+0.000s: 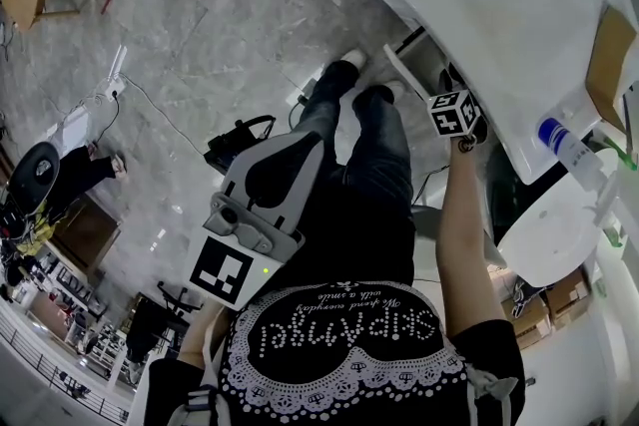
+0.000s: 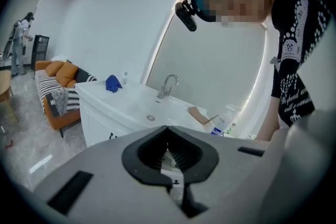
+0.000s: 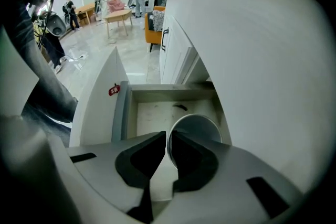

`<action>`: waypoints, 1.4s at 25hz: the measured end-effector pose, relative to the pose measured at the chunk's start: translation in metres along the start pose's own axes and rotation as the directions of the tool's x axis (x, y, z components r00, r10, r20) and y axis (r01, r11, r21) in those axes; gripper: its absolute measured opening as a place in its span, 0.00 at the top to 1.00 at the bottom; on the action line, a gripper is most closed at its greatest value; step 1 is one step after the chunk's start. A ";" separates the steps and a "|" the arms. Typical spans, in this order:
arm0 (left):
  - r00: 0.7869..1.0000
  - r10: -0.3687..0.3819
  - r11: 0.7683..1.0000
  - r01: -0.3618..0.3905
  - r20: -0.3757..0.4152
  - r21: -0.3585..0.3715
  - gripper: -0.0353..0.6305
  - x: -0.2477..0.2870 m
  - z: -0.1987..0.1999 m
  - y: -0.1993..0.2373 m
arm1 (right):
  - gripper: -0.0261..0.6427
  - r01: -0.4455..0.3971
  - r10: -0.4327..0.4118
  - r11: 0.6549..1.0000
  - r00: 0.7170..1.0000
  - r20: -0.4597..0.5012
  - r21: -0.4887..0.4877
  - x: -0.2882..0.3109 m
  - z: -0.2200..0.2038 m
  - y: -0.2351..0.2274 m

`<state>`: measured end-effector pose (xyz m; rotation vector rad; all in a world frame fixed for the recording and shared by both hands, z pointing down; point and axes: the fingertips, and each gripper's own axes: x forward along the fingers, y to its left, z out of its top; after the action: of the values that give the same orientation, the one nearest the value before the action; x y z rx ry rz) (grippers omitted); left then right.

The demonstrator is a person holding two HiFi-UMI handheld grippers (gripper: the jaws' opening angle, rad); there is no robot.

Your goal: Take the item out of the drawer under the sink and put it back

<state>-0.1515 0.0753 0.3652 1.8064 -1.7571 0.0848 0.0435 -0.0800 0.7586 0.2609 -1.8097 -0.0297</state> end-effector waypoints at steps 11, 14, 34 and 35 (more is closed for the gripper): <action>0.999 -0.042 0.999 0.042 0.014 0.018 0.94 0.004 0.013 0.012 | 0.90 0.031 -0.031 0.998 1.000 -0.001 0.051 -0.007 0.005 0.002; 0.998 -0.061 0.998 0.061 0.018 0.026 0.94 0.006 0.016 0.012 | 0.87 0.045 -0.045 0.997 0.999 -0.002 0.056 -0.011 0.005 0.001; 0.943 -0.328 0.942 0.322 0.052 0.098 0.94 0.043 0.053 -0.016 | 0.93 0.156 -0.226 0.933 0.955 0.191 0.325 -0.115 0.032 0.007; 0.936 -0.349 0.934 0.343 0.046 0.104 0.94 0.045 0.054 -0.016 | 0.93 0.154 -0.238 0.920 0.950 0.202 0.361 -0.123 0.032 0.008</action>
<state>-0.1515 0.0097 0.3354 2.1829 -1.4699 -0.0345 0.0395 -0.0527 0.6344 0.7162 -2.0206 0.1171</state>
